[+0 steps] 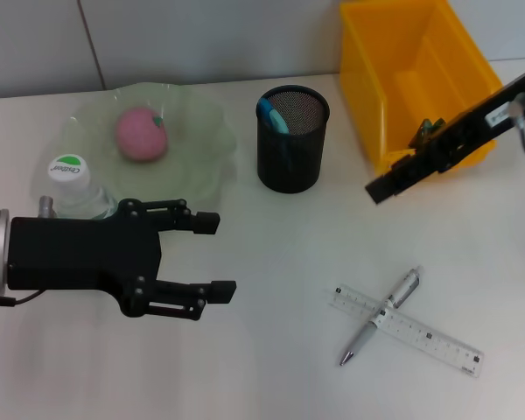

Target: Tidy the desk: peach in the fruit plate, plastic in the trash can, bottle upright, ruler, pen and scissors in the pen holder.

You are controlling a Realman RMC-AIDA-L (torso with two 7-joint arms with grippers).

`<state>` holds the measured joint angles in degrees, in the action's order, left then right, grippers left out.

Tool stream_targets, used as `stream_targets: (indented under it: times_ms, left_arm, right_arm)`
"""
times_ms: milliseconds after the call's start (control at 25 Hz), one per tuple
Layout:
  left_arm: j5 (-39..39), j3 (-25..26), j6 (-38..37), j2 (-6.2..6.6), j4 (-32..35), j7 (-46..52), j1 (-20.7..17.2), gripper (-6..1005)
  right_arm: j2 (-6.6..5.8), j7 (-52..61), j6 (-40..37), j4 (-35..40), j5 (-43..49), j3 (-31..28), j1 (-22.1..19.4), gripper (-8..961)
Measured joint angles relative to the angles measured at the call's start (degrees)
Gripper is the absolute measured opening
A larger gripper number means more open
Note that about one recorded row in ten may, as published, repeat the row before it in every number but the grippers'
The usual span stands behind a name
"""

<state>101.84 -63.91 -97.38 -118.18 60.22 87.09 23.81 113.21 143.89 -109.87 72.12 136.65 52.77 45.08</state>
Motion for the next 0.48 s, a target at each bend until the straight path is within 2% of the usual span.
stream_targets:
  times_ms: [240, 280, 320, 440, 480]
  left_arm:
    - [0.81, -0.18, 0.53, -0.15, -0.94, -0.81, 0.35, 840]
    - [0.94, -0.62, 0.86, -0.17, -1.13, -1.04, 0.42, 840]
    - [0.94, -0.62, 0.86, -0.17, -1.13, -1.04, 0.42, 840]
    - [1.27, -2.32, 2.12, -0.19, -1.25, -1.53, 0.5, 839]
    - [1.68, -2.72, 2.43, -0.18, -1.26, -1.77, 0.5, 839]
  right_arm:
    - [0.83, 0.56, 0.2, -2.44, 1.0, 4.67, 1.9, 722]
    - [1.5, 0.71, 0.49, -2.41, 2.03, 6.73, 2.09, 722]
    - [1.5, 0.71, 0.49, -2.41, 2.03, 6.73, 2.09, 722]
    - [3.42, 0.8, 0.69, -1.25, 6.2, 9.14, 2.3, 722]
    - [4.9, 0.82, 1.22, -0.34, 9.26, 10.89, 2.4, 722]
